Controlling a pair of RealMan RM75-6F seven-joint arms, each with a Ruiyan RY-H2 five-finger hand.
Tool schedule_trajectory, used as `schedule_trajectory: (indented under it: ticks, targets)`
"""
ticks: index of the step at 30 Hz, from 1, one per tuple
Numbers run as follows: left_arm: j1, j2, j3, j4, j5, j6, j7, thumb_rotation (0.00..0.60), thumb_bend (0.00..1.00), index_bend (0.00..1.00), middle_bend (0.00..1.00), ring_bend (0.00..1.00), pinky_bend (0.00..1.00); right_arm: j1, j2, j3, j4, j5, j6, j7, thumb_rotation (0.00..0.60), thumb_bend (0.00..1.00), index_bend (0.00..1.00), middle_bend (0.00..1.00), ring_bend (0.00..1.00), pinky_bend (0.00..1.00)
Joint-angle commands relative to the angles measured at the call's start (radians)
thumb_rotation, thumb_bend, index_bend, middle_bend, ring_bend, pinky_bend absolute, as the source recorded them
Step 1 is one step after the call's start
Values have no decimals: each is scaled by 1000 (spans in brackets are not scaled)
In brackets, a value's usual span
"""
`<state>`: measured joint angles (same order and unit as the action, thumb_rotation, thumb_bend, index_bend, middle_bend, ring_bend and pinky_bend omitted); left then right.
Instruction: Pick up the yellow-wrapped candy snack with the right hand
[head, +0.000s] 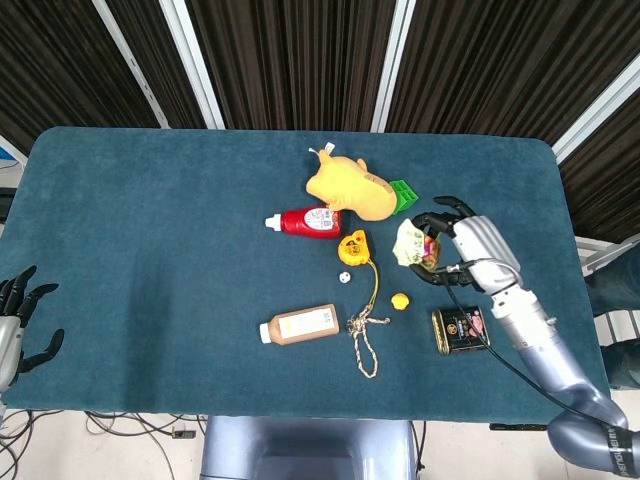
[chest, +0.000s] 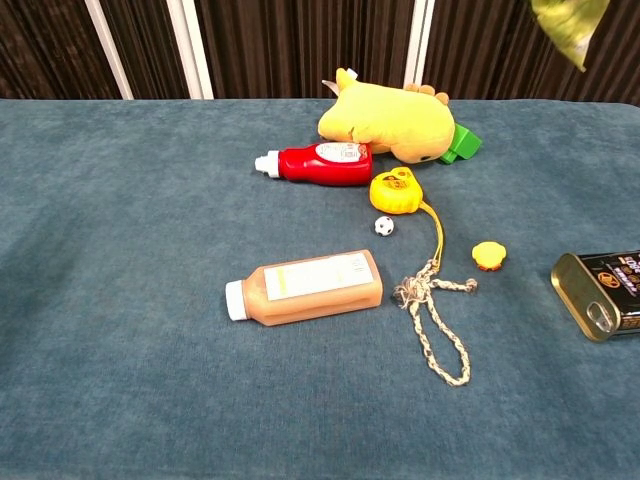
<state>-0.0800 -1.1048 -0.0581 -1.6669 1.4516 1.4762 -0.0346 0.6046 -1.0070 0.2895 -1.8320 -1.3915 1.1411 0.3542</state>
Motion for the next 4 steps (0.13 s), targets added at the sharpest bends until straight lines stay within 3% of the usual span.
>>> schedule_trajectory:
  ticks: [1,4]
  targets:
    - [1,-1,0,1,2,2,0,600,352,199,0,0,0,-8,7,7,1,-16,14,19,600,560,525,482,493,161]
    - [1,-1,0,1,1,2,0,600,352,199,0,0,0,-9,11,5,-1,-22,14,20,600,561,525,481,493,161]
